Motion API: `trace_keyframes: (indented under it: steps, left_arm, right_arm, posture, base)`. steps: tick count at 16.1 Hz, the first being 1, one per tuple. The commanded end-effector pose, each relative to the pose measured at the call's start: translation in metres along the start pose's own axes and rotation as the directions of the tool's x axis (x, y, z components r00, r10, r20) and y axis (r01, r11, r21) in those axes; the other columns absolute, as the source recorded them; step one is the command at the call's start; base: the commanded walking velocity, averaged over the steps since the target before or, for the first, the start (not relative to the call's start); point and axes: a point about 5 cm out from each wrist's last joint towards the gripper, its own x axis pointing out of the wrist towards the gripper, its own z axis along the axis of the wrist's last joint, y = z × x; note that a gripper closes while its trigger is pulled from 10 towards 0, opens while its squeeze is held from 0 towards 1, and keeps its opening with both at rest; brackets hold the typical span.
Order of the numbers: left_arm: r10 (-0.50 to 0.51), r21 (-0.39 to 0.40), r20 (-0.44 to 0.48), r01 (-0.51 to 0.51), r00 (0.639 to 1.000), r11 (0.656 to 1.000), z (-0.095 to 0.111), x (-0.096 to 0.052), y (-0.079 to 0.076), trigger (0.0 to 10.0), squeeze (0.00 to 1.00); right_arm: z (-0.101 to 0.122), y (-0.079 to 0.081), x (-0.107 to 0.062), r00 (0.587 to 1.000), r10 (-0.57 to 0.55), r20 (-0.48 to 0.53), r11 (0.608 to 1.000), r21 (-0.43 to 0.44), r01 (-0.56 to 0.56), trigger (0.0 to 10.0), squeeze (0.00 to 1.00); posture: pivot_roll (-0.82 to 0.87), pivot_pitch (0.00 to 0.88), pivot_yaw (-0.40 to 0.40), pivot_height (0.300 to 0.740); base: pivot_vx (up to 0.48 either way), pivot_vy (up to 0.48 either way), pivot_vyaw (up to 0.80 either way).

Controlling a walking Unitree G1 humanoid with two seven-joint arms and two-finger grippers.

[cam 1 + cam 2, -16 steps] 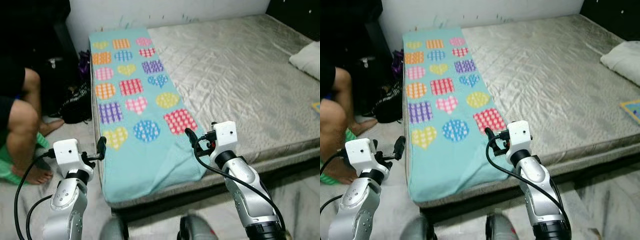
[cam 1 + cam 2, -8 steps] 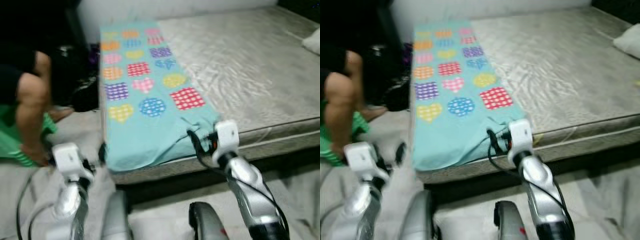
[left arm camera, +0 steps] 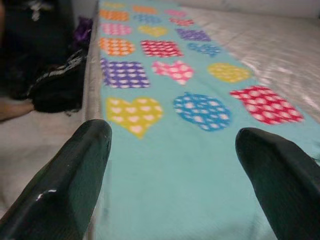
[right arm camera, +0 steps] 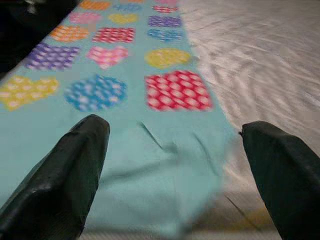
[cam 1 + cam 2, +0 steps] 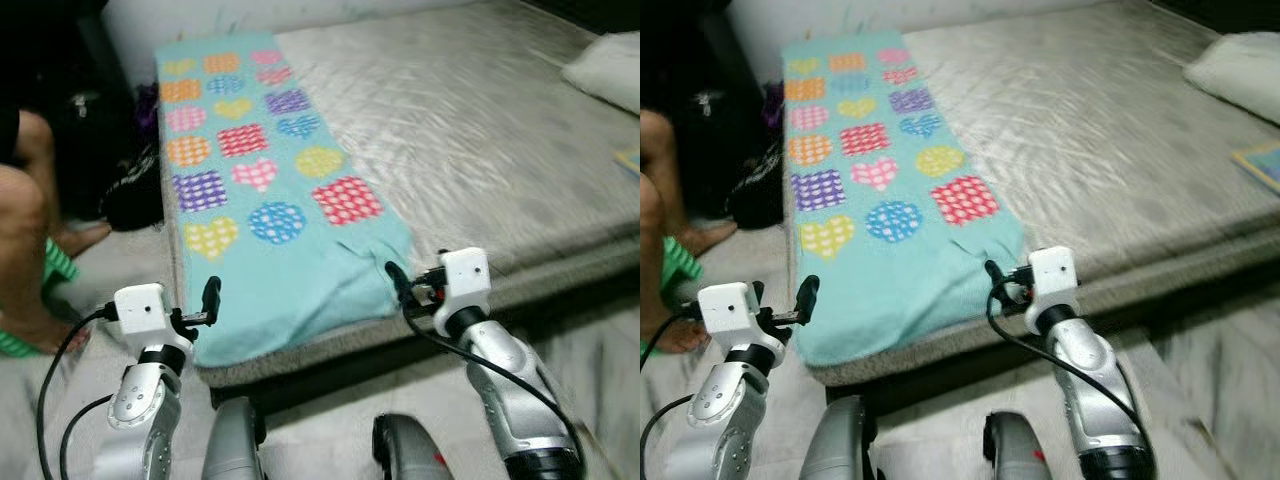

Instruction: Clean up the room

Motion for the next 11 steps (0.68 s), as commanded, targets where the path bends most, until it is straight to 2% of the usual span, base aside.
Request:
trace_keyframes:
  steps: [1, 3, 11]
  left_arm:
    - [-0.003, 0.008, 0.012, 0.003, 1.0, 1.0, 0.0039, 0.0018, 0.0009, 10.0, 0.0]
    - [-0.002, 0.009, 0.009, 0.002, 1.0, 1.0, 0.0035, 0.0017, 0.0007, 10.0, 0.0]
    - [0.045, -0.013, -0.017, -0.045, 0.999, 0.999, -0.0003, 0.0032, 0.0027, 10.0, 0.0]
  right_arm:
    - [0.0015, 0.0011, -0.0007, 1.0, 0.007, 0.008, 1.0, -0.007, -0.007, 10.0, 0.0]
    - [0.0009, 0.001, -0.0011, 1.0, 0.008, 0.007, 1.0, -0.009, -0.008, 10.0, 0.0]
    - [-0.0007, -0.0008, -0.0015, 1.0, 0.01, 0.001, 1.0, -0.024, -0.01, 10.0, 0.0]
  posture:
    - [-0.15, 0.117, 0.032, 0.59]
    - [-0.14, 0.115, 0.032, 0.59]
    - [-0.14, 0.118, 0.027, 0.59]
  base:
    - [0.431, 0.0, 0.0]
    - [0.362, 0.0, 0.0]
    - [0.0, 0.0, 0.0]
